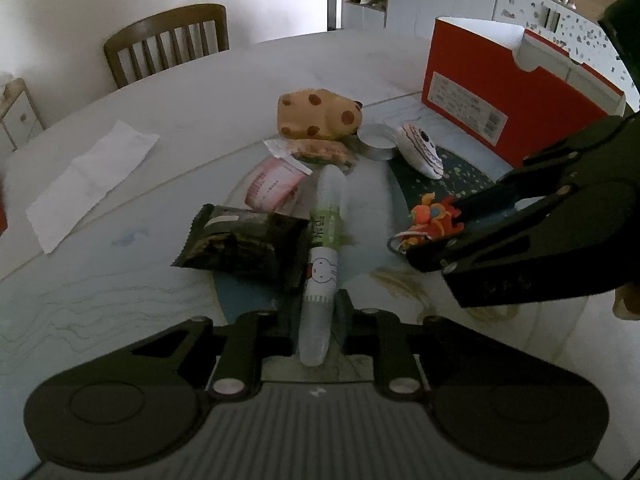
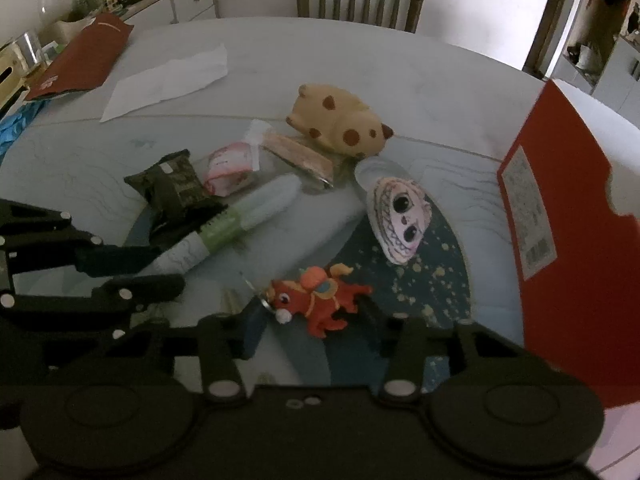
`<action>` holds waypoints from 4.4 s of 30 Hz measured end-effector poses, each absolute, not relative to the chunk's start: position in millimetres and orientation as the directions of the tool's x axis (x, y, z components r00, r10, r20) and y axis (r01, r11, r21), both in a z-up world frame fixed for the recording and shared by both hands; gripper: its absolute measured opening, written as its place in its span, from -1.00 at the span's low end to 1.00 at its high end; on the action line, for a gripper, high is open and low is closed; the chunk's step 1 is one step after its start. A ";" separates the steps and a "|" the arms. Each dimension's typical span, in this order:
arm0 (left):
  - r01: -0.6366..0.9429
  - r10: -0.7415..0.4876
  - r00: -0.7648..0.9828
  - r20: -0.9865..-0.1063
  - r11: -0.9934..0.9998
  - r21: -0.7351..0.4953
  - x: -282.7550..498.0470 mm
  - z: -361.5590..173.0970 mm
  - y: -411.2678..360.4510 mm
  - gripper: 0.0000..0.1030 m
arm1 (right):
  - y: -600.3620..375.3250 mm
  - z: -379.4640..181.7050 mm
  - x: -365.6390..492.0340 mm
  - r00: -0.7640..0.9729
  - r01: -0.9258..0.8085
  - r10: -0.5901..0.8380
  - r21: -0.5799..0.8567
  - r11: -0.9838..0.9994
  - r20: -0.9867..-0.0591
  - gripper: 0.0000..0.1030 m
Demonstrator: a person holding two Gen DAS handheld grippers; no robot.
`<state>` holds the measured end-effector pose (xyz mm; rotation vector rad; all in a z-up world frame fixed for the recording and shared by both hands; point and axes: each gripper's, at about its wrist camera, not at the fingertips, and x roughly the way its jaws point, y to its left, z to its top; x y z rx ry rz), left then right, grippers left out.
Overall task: Organize objects
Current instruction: 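Grasp the red toy keychain with the right tool while the left tool grasps the white-green tube, then carry the red keychain and white-green tube with both tools into the red box, then open the right tool to drop the keychain while the left tool releases the tube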
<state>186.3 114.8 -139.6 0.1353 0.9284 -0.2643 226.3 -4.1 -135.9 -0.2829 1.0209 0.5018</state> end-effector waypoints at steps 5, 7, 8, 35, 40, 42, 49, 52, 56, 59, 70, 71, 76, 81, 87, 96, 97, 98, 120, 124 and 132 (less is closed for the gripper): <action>0.277 -0.186 0.553 -0.812 0.960 -0.031 176.0 -137.9 111.8 -0.70 | -19.3 -133.6 217.6 0.433 -0.501 0.275 0.024 0.865 -0.858 -0.11; 0.274 -0.197 0.548 -0.813 0.960 -0.048 171.4 -137.2 109.2 -0.70 | -27.3 -131.6 212.8 0.434 -0.492 0.280 0.035 0.870 -0.856 -0.14; 0.274 -0.203 0.545 -0.814 0.960 -0.056 168.9 -136.5 107.6 -0.70 | -31.9 -130.2 209.7 0.434 -0.489 0.286 0.043 0.871 -0.854 -0.14; 0.284 -0.288 0.612 -0.736 0.949 -0.134 130.1 -67.6 31.0 -0.70 | -160.9 -36.8 171.9 0.516 -0.452 0.393 0.148 0.879 -0.761 -0.14; 0.279 -0.273 0.635 -0.722 0.953 -0.115 135.0 -56.4 13.3 -0.70 | -185.6 -19.2 180.5 0.545 -0.457 0.400 0.139 0.878 -0.736 -0.14; 0.267 -0.249 0.641 -0.727 0.959 -0.093 139.1 -54.2 3.9 -0.70 | -196.6 -14.8 186.3 0.556 -0.453 0.401 0.139 0.880 -0.728 -0.14; 0.241 -0.238 0.670 -0.704 0.966 -0.098 149.2 -39.1 -15.3 -0.70 | -233.9 -8.9 207.1 0.589 -0.436 0.387 0.124 0.891 -0.710 -0.14; 0.236 -0.248 0.689 -0.681 0.965 -0.113 153.3 -25.0 -22.8 -0.70 | -247.7 -10.9 218.2 0.595 -0.428 0.373 0.112 0.897 -0.712 -0.14; 0.246 -0.262 0.724 -0.639 0.962 -0.116 158.4 0.1 -36.1 -0.70 | -265.3 -16.7 232.9 0.594 -0.412 0.358 0.110 0.905 -0.721 -0.14; 0.267 -0.282 0.742 -0.609 0.956 -0.119 163.6 17.8 -48.9 -0.70 | -277.0 -19.8 242.3 0.595 -0.404 0.351 0.109 0.908 -0.723 -0.14; 0.366 -0.365 0.729 -0.579 0.923 -0.120 208.5 34.5 -115.7 -0.70 | -313.9 -31.4 275.7 0.607 -0.369 0.310 0.087 0.925 -0.732 -0.14; 0.374 -0.371 0.722 -0.584 0.919 -0.122 214.4 31.1 -122.3 -0.70 | -316.4 -33.1 279.7 0.605 -0.364 0.305 0.085 0.928 -0.736 -0.14; 0.403 -0.372 0.680 -0.632 0.910 -0.102 239.8 3.4 -152.7 -0.70 | -325.8 -42.5 295.9 0.602 -0.355 0.286 0.071 0.932 -0.746 -0.14; 0.392 -0.381 0.618 -0.687 0.908 -0.151 261.8 -24.3 -167.1 -0.70 | -331.2 -51.8 309.1 0.599 -0.351 0.261 0.045 0.935 -0.757 -0.14; 0.371 -0.388 0.575 -0.721 0.908 -0.192 283.5 -45.1 -175.5 -0.70 | -332.4 -66.3 326.2 0.579 -0.357 0.242 0.025 0.934 -0.779 -0.14; 0.333 -0.424 0.542 -0.725 0.901 -0.278 306.2 -59.6 -166.1 -0.70 | -329.3 -78.4 341.3 0.541 -0.384 0.258 0.037 0.923 -0.800 -0.14; 0.332 -0.424 0.541 -0.726 0.901 -0.279 307.3 -60.1 -165.4 -0.70 | -328.3 -80.1 341.8 0.536 -0.389 0.259 0.037 0.921 -0.804 -0.14; 0.328 -0.422 0.540 -0.728 0.903 -0.279 308.3 -61.0 -163.2 -0.70 | -327.2 -81.9 342.4 0.530 -0.394 0.260 0.037 0.918 -0.807 -0.13; 0.239 -0.300 0.455 -0.838 0.948 -0.210 357.4 -85.6 -155.9 -0.61 | -316.8 -92.3 345.4 0.503 -0.414 0.245 0.018 0.910 -0.829 0.10; 0.257 -0.314 0.446 -0.838 0.942 -0.216 351.6 -89.6 -156.7 -0.61 | -319.0 -88.8 344.2 0.509 -0.403 0.251 0.029 0.915 -0.824 0.19; 0.254 -0.308 0.476 -0.824 0.945 -0.206 337.2 -80.6 -156.9 -0.40 | -322.3 -78.6 336.1 0.524 -0.397 0.264 0.042 0.917 -0.810 0.24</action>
